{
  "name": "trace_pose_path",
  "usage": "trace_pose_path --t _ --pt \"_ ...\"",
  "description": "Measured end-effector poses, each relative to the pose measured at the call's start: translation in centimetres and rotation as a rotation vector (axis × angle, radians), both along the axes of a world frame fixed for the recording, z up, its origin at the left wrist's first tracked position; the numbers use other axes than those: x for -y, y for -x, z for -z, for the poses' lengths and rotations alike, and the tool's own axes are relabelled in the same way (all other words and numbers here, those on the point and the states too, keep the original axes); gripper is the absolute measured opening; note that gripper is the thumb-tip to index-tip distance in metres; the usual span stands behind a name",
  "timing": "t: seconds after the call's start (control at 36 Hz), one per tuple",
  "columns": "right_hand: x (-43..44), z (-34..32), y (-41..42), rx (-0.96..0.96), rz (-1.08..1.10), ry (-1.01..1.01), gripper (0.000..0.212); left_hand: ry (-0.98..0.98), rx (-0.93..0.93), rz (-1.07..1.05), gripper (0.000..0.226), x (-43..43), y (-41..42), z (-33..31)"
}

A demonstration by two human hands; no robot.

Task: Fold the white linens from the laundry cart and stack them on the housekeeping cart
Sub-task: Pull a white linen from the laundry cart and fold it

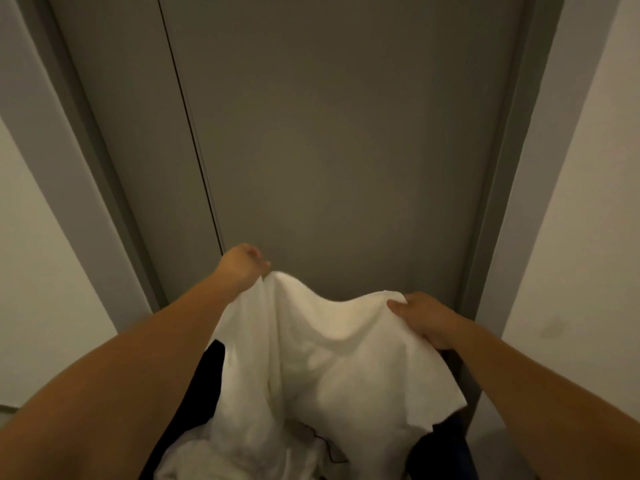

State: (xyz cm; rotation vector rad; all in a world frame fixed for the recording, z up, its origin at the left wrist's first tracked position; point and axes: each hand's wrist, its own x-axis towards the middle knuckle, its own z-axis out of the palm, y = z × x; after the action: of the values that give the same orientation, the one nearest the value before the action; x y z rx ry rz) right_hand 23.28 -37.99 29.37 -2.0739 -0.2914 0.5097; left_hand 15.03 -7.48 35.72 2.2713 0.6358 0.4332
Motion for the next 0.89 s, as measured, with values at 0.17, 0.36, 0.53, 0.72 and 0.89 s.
trace_pose_path --t 0.17,0.36,0.53,0.72,0.89 --pt "-5.0 -0.9 1.0 -0.137 0.068 -0.380 0.021 0.234 0.020 0.144 0.024 3.2 0.7 2.5" --pt "-8.2 -1.6 1.6 -0.183 0.066 -0.473 0.010 0.521 0.056 0.171 0.015 6.2 1.4 4.6" --pt "-8.1 -2.4 1.4 -0.159 0.104 -0.542 0.024 0.617 0.079 0.277 0.011 7.8 1.6 5.1" --pt "-7.2 -2.8 1.3 -0.141 0.136 -0.530 0.011 0.632 0.185 0.280 0.017 10.3 0.8 4.8" --pt "-5.8 -3.2 1.2 -0.054 0.111 -0.491 0.012 0.657 0.245 0.202 0.019 10.9 -0.2 4.3"
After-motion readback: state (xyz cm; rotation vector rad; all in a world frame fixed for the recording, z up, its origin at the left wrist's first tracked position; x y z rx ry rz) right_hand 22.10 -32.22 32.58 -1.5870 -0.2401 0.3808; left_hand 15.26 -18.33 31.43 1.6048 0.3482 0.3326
